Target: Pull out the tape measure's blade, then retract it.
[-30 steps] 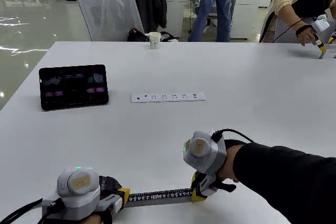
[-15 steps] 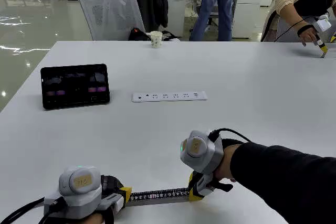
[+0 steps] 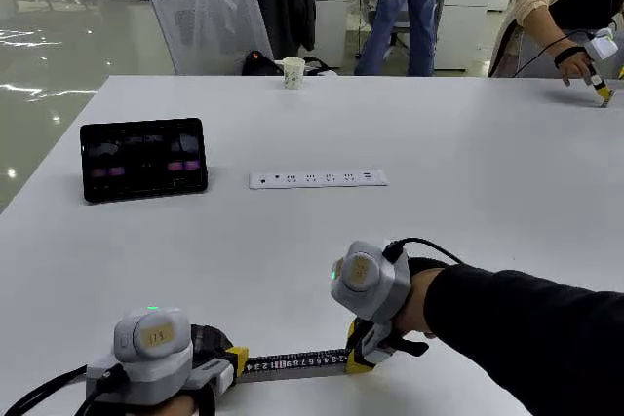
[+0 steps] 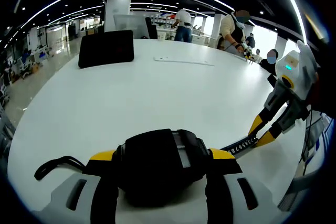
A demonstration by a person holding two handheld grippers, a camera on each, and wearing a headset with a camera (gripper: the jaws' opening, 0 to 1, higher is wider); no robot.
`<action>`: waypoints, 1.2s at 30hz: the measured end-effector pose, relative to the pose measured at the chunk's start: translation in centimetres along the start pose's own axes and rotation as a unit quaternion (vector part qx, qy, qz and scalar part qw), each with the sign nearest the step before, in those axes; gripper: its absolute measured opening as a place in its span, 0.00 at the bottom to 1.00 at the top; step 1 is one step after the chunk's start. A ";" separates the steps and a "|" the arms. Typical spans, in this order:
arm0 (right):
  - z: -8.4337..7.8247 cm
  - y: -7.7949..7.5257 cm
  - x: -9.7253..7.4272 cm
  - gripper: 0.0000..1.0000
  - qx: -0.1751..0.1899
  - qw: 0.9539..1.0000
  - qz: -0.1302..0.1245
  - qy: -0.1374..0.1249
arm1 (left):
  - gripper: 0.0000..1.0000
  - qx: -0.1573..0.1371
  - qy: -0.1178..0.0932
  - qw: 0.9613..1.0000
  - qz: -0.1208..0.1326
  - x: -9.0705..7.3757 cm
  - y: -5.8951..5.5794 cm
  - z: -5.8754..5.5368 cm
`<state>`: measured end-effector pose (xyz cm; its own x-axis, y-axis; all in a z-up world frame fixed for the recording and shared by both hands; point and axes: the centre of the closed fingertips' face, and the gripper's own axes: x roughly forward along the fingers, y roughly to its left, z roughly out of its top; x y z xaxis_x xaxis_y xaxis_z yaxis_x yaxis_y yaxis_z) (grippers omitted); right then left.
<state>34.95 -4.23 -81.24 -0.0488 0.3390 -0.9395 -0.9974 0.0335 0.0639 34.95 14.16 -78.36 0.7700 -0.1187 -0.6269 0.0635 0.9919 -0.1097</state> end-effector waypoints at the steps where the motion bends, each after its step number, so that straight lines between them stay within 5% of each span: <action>1: 0.1 0.0 0.0 0.11 0.000 1.000 0.001 0.000 | 0.62 0.000 0.000 1.000 0.000 0.0 0.0 0.0; 36: 2.1 0.3 0.6 0.11 -0.004 1.000 0.008 -0.007 | 0.63 -0.002 0.003 1.000 -0.002 0.0 0.0 0.0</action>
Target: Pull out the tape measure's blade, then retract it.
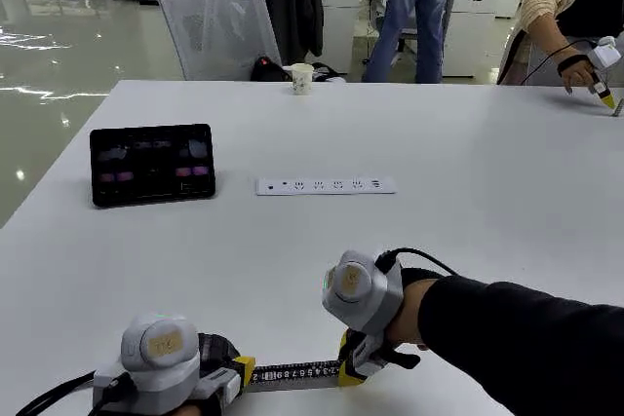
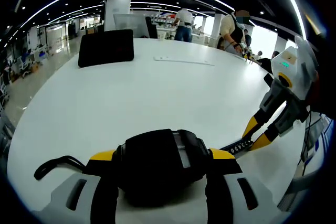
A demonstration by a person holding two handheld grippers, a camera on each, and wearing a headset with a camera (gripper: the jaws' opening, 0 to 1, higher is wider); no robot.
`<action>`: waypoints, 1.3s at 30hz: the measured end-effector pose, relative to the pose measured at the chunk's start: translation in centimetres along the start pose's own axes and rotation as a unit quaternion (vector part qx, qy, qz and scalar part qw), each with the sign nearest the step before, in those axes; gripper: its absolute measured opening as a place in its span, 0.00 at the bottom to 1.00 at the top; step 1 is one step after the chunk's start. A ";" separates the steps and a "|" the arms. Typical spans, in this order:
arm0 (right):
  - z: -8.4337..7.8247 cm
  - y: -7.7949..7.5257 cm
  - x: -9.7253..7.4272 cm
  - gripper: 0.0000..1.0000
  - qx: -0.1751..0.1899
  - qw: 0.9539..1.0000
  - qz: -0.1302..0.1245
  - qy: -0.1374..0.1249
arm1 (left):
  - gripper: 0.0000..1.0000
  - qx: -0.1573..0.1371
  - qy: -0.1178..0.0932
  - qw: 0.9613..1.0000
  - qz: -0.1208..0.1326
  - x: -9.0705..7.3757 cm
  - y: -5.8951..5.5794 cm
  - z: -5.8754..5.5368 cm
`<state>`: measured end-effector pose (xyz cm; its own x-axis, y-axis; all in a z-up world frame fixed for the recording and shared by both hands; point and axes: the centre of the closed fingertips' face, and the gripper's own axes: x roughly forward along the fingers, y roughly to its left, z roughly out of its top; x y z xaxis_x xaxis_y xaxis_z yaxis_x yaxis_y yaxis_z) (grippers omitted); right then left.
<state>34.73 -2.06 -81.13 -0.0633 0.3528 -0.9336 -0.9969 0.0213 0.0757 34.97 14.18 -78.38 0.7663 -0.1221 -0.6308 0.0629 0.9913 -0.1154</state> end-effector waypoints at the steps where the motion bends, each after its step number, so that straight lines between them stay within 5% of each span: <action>1: 0.0 0.0 0.0 0.11 -0.001 1.000 0.000 -0.001 | 0.63 0.000 0.000 1.000 0.000 0.0 0.0 0.0; 39: 1.6 0.4 0.7 0.11 -0.001 1.000 0.002 -0.007 | 0.62 -0.003 0.000 1.000 -0.002 0.0 0.0 0.0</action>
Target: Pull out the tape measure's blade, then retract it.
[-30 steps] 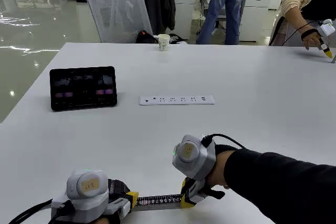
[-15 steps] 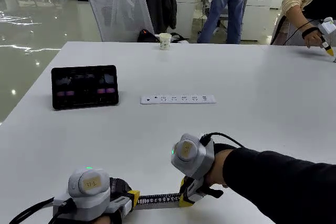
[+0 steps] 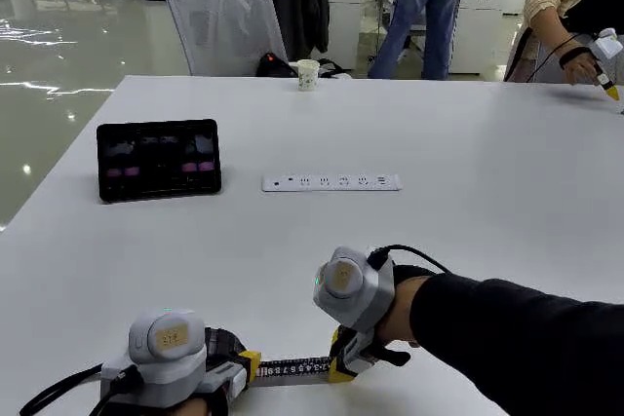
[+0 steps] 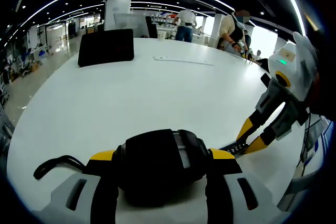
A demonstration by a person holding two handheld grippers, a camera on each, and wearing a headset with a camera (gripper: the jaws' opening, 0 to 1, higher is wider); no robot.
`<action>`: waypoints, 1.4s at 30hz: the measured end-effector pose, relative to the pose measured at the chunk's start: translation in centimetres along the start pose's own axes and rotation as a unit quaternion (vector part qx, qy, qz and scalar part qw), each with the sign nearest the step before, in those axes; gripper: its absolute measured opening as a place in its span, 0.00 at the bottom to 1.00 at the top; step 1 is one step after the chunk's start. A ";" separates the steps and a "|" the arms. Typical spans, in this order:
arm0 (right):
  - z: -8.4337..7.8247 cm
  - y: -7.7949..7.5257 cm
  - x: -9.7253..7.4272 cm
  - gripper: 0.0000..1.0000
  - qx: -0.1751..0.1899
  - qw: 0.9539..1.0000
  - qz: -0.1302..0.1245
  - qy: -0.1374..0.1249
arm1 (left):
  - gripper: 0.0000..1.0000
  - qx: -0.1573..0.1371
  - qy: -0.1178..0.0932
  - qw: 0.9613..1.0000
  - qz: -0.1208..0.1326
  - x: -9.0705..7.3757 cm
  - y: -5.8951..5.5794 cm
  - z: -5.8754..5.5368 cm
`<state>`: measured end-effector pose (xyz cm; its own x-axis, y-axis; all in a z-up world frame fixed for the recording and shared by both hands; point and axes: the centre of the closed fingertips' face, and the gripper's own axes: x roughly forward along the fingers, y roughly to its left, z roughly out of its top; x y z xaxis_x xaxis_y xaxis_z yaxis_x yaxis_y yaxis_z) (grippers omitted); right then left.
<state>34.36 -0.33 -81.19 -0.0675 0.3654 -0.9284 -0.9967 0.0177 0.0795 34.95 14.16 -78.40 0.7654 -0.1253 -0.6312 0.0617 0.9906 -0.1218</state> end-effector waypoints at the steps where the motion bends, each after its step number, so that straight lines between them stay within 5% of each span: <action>1: 0.1 0.0 0.0 0.11 0.000 1.000 0.000 -0.001 | 0.62 0.000 0.000 1.000 0.000 0.0 0.0 0.0; 42: 1.7 0.0 0.7 0.11 -0.007 1.000 -0.002 -0.008 | 0.62 -0.004 0.003 1.000 -0.004 0.0 0.0 0.0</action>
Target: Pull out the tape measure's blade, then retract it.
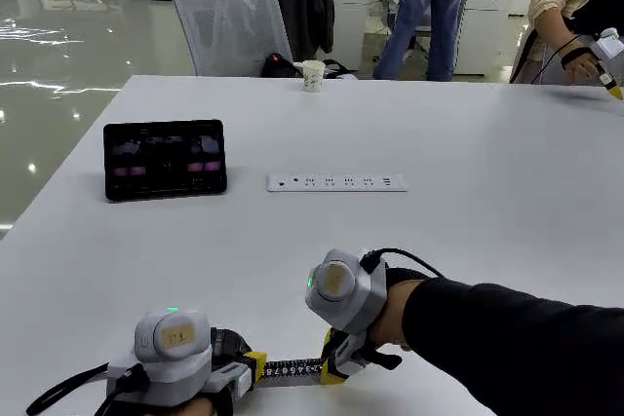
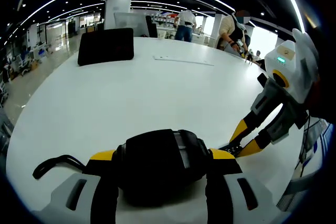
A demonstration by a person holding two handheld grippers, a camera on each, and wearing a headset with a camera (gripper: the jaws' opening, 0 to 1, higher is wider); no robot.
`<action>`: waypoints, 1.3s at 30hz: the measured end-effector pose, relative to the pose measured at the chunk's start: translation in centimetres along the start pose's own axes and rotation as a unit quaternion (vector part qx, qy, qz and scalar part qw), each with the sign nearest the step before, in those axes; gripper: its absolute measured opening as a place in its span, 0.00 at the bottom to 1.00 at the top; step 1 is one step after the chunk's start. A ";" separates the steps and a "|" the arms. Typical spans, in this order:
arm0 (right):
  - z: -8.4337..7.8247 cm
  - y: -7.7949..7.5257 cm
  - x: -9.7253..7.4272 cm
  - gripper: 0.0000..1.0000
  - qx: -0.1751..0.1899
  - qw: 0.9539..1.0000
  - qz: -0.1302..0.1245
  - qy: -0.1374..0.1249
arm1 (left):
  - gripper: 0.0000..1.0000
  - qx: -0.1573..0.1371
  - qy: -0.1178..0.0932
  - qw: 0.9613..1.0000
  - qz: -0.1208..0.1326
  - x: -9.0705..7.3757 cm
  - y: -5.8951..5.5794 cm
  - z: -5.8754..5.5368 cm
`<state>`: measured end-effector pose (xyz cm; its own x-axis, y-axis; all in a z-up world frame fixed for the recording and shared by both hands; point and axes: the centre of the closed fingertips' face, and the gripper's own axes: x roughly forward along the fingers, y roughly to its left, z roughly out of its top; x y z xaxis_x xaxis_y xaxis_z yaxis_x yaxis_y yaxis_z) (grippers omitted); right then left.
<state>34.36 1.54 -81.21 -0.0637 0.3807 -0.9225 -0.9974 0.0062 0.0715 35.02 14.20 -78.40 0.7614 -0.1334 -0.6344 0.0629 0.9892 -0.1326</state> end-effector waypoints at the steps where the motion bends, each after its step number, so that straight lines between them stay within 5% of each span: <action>1: 0.1 0.0 0.0 0.11 0.000 1.000 0.000 0.000 | 0.62 0.000 0.000 1.000 0.000 0.0 0.0 0.0; 39: 2.0 0.5 0.7 0.11 -0.005 1.000 0.004 -0.017 | 0.62 -0.002 0.001 1.000 -0.001 0.0 -0.1 0.0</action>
<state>33.92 3.68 -81.05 -0.0714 0.4122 -0.9083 -0.9971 -0.0061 0.0756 34.97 14.11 -78.41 0.7600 -0.1363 -0.6355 0.0621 0.9885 -0.1377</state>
